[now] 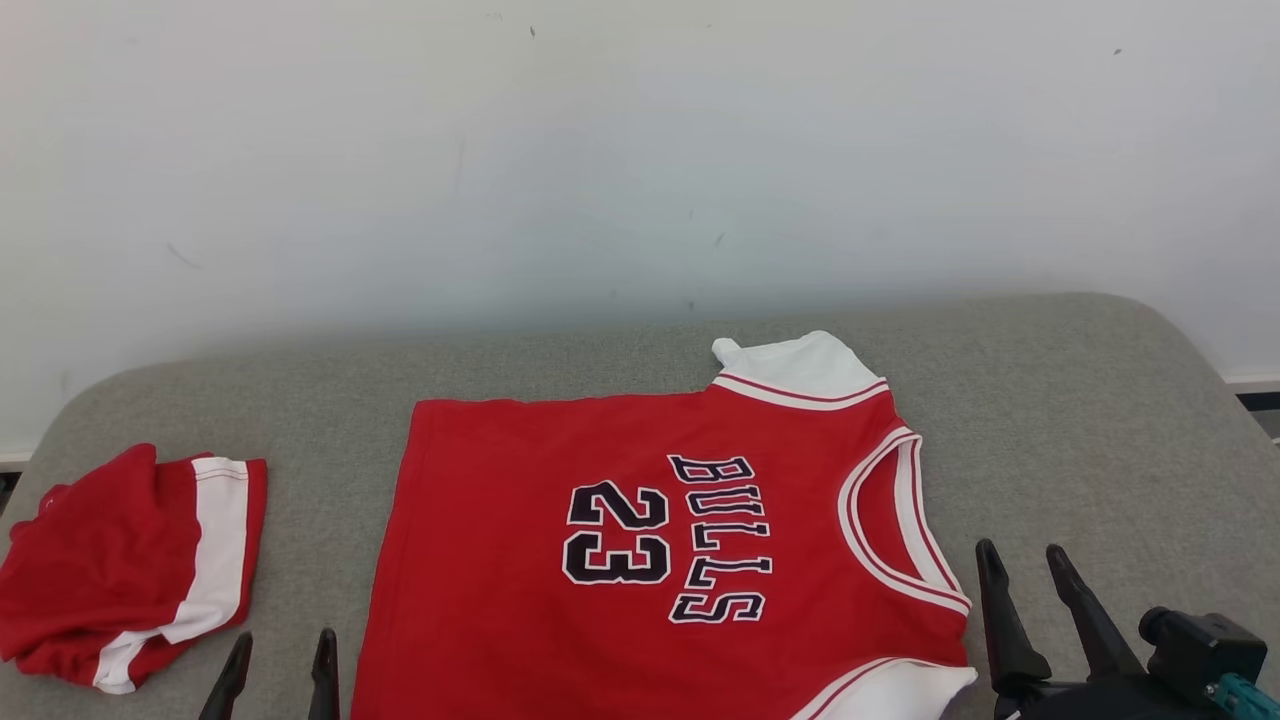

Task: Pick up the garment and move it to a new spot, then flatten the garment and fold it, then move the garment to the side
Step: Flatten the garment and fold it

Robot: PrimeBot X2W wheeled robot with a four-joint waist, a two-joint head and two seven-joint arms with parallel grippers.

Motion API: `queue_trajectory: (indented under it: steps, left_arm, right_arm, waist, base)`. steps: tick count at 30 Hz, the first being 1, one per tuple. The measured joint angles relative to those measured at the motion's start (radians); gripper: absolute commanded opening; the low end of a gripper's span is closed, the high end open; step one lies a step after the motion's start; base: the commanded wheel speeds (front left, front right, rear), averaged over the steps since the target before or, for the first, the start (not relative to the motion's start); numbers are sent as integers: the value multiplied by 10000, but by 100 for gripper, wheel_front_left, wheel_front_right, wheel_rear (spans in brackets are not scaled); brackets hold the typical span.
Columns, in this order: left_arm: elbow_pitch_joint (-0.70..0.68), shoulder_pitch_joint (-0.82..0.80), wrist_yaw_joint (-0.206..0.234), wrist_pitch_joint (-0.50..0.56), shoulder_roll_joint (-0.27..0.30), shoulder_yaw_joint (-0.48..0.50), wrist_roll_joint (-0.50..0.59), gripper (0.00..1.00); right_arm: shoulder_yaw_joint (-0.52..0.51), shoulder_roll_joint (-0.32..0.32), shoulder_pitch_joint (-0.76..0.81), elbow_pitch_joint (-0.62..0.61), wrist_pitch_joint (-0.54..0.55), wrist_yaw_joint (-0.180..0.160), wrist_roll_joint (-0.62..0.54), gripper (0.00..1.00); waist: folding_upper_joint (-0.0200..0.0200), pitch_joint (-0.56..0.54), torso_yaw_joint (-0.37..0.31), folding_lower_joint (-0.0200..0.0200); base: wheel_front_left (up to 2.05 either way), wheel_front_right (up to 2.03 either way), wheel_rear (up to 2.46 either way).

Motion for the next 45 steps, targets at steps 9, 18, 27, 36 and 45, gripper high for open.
queue_trajectory:
  steps: [9, 18, 27, 36, 45]
  left_arm:
    - [-40, 293, 75, 537, -25, 148, -86, 100]
    - [-288, 319, 77, 890, -73, 148, -90, 100]
    - [-500, 349, 84, 1151, -81, 178, -90, 100]
    - [-721, 359, 86, 1406, -142, 173, -88, 100]
    - [-1005, 557, 130, 1802, -165, 286, -61, 100]
  right_arm:
    - [-71, -8, 174, 372, -303, 86, -111, 100]
    - [84, 27, 146, 508, -470, 253, -111, 100]
    - [109, 29, 146, 648, -570, 278, -111, 100]
    - [174, 25, 137, 713, -642, 349, -171, 100]
    - [217, -228, 137, 431, -435, 347, -336, 100]
  waist:
    - [0, 5, 86, 0]
    - [0, 38, 302, 1]
    - [0, 70, 375, 0]
    - [0, 108, 457, 0]
    - [0, 140, 488, 1]
  base:
    - [0, 0, 0]
    - [0, 0, 0]
    - [0, 0, 0]
    - [0, 0, 0]
    - [0, 0, 0]
